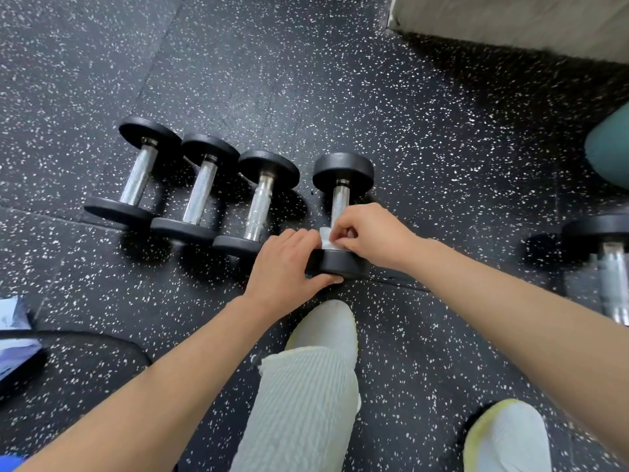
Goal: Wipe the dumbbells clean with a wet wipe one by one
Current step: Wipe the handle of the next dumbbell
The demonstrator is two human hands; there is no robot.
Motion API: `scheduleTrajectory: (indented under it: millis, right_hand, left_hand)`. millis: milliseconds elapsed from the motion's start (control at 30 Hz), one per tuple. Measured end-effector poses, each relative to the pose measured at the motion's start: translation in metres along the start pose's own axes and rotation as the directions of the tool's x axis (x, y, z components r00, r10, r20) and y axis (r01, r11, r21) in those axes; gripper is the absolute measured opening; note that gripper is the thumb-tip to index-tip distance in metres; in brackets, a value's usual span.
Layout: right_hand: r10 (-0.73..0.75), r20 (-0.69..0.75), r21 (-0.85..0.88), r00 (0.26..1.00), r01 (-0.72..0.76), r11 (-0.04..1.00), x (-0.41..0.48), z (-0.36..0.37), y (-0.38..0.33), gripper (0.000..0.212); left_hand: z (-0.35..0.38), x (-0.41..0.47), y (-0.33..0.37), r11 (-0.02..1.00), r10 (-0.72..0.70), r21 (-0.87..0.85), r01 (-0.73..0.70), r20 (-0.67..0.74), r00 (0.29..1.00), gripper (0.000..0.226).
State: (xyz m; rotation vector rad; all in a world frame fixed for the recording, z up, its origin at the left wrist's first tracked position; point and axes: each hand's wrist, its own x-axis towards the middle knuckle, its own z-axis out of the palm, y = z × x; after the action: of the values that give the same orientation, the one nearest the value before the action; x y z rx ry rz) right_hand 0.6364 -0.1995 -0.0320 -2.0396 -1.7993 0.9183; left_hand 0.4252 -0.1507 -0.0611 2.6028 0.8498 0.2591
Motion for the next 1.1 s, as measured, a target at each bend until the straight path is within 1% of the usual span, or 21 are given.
scheduleTrajectory:
  millis: [33,100,233,300,333,400,467,500,533,600,667,733,800,833,933,967,1033,1100]
  right_hand:
    - [-0.017,0.014,-0.004,1.0,0.017,1.0,-0.002,0.0,0.001,0.008]
    - [-0.031,-0.032,-0.02,0.999,0.03,0.999,0.0,-0.003,0.003,0.007]
    - [0.038,-0.21,-0.064,0.977,-0.052,0.997,0.015,-0.009,0.004,0.009]
    - [0.07,-0.242,-0.068,0.968,-0.089,0.994,0.016,-0.007,0.003,0.009]
    - [0.072,-0.227,-0.061,0.971,-0.088,0.994,0.012,-0.006,0.003,0.009]
    - [0.047,-0.139,-0.048,0.989,-0.054,0.997,0.002,-0.003,0.001,0.011]
    - [-0.005,-0.046,-0.053,0.999,0.002,0.999,-0.008,-0.002,-0.003,0.011]
    - [-0.029,-0.033,-0.061,0.999,0.027,0.998,-0.009,-0.002,-0.004,0.01]
    - [-0.037,-0.044,-0.071,0.998,0.034,0.997,-0.008,-0.003,-0.005,0.01]
    - [-0.028,-0.12,-0.103,0.992,0.016,0.995,0.003,-0.007,-0.004,0.011]
    - [0.018,-0.212,-0.124,0.977,-0.045,0.991,0.016,-0.01,-0.002,0.012]
    - [0.078,-0.265,-0.116,0.961,-0.113,0.987,0.023,-0.01,-0.003,0.013]
    - [0.085,-0.253,-0.128,0.964,-0.12,0.984,0.018,-0.006,-0.005,0.013]
    - [0.062,-0.224,-0.137,0.973,-0.094,0.986,0.012,-0.005,-0.007,0.013]
    - [-0.032,-0.067,-0.134,0.997,0.023,0.991,-0.007,-0.002,-0.008,0.014]
    - [-0.056,-0.043,-0.137,0.998,0.05,0.989,-0.009,-0.002,-0.007,0.013]
    - [-0.074,-0.072,-0.161,0.995,0.062,0.985,-0.006,-0.001,-0.004,0.012]
    - [-0.052,-0.184,-0.209,0.982,0.012,0.978,0.007,-0.001,0.0,0.013]
  left_hand:
    - [0.0,0.0,0.001,1.0,0.002,-0.008,-0.003,-0.006,1.0,0.058]
    - [0.001,0.001,0.003,1.0,0.014,-0.011,-0.015,-0.018,1.0,0.057]
    - [-0.002,0.003,0.007,0.999,0.047,-0.02,-0.047,-0.024,0.999,0.055]
    - [-0.002,0.003,0.007,0.998,0.055,-0.033,-0.056,-0.034,0.998,0.054]
    - [-0.002,0.002,0.007,0.998,0.055,-0.042,-0.057,-0.038,0.998,0.054]
    - [0.0,0.002,0.006,0.997,0.049,-0.055,-0.051,-0.045,0.998,0.054]
    - [0.0,0.001,0.005,0.997,0.036,-0.064,-0.039,-0.048,0.998,0.055]
    - [0.0,0.0,0.004,0.997,0.034,-0.068,-0.037,-0.047,0.998,0.056]
    - [0.0,0.0,0.004,0.996,0.035,-0.075,-0.038,-0.045,0.998,0.056]
    - [0.0,0.001,0.004,0.995,0.033,-0.089,-0.036,-0.04,0.999,0.055]
    - [-0.001,0.0,0.004,0.994,0.031,-0.099,-0.035,-0.039,0.999,0.053]
    - [-0.001,-0.001,0.003,0.994,0.031,-0.1,-0.035,-0.042,0.999,0.052]
    - [0.001,-0.002,0.003,0.994,0.031,-0.098,-0.036,-0.052,0.998,0.052]
    - [0.001,-0.002,0.003,0.994,0.033,-0.099,-0.038,-0.055,0.998,0.052]
    - [0.002,0.0,0.003,0.994,0.042,-0.102,-0.047,-0.059,0.997,0.053]
    - [0.002,0.0,0.003,0.993,0.043,-0.103,-0.05,-0.062,0.997,0.052]
    - [0.002,0.0,0.003,0.993,0.043,-0.108,-0.05,-0.067,0.997,0.052]
    - [0.001,0.0,0.005,0.992,0.038,-0.117,-0.046,-0.071,0.997,0.05]
